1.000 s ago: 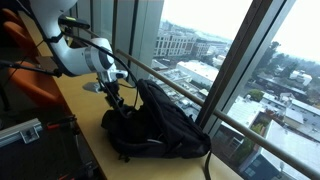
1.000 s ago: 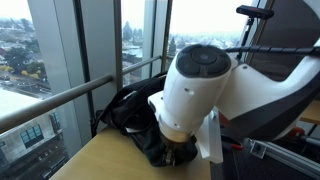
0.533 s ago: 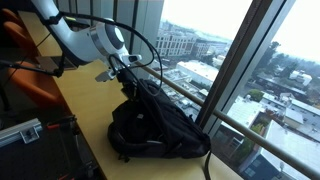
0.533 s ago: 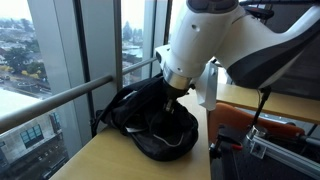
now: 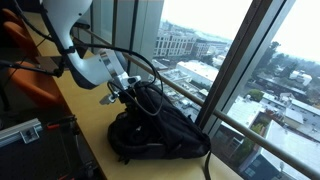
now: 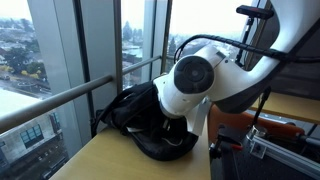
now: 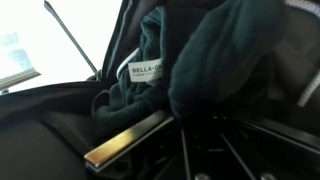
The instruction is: Put the dark green clothing in the black bag then turn the bag to the right.
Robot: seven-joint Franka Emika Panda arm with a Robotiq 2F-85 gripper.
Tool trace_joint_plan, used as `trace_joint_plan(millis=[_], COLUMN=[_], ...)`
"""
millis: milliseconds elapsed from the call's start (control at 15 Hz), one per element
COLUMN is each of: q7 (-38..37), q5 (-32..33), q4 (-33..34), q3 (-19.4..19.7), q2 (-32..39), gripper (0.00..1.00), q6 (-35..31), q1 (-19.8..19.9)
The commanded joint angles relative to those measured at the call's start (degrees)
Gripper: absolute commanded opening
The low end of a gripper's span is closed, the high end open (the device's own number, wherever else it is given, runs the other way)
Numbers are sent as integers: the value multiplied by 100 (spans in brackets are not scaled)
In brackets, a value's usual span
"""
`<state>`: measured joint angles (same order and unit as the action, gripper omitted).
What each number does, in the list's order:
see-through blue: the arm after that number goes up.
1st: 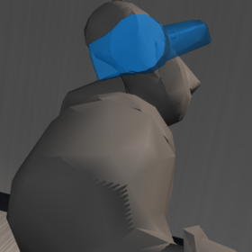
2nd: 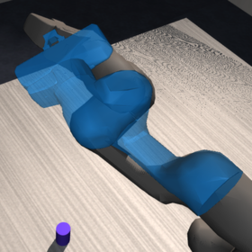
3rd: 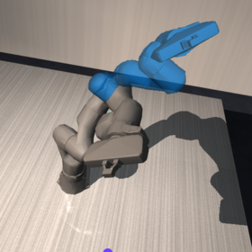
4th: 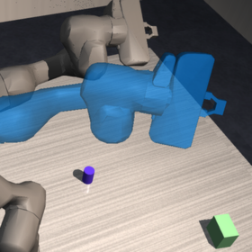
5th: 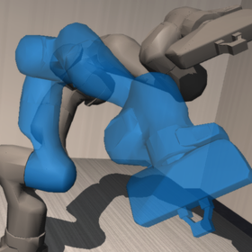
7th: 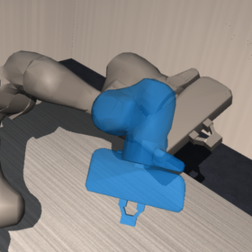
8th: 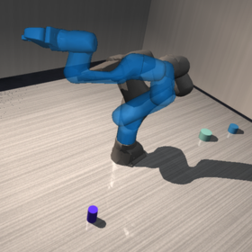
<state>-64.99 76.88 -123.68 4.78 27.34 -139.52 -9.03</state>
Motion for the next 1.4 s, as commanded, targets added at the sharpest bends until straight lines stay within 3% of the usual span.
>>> trace_joint_plan(millis=[0,333,533,600,733,1000,1267,1333], q7=[-512,-595,-597,-509,-368,30,870,1120], q5=[410,267,153,35,-172,-591,-1248,-1405], q4=[1304,2283,2273,2075,1511,288,-810,-1066], q3=[1,-84,-210,-305,-500,-869,-1049,-1068], q2=[1113,1757,1776,1613,1106,-32,-964,-1146], gripper=[1,1,1,31,37,65,96,99], q6=[462,1150,1525,1569,1485,774,-118,-343], q1=[230,264,231,258,292,464,583,588])
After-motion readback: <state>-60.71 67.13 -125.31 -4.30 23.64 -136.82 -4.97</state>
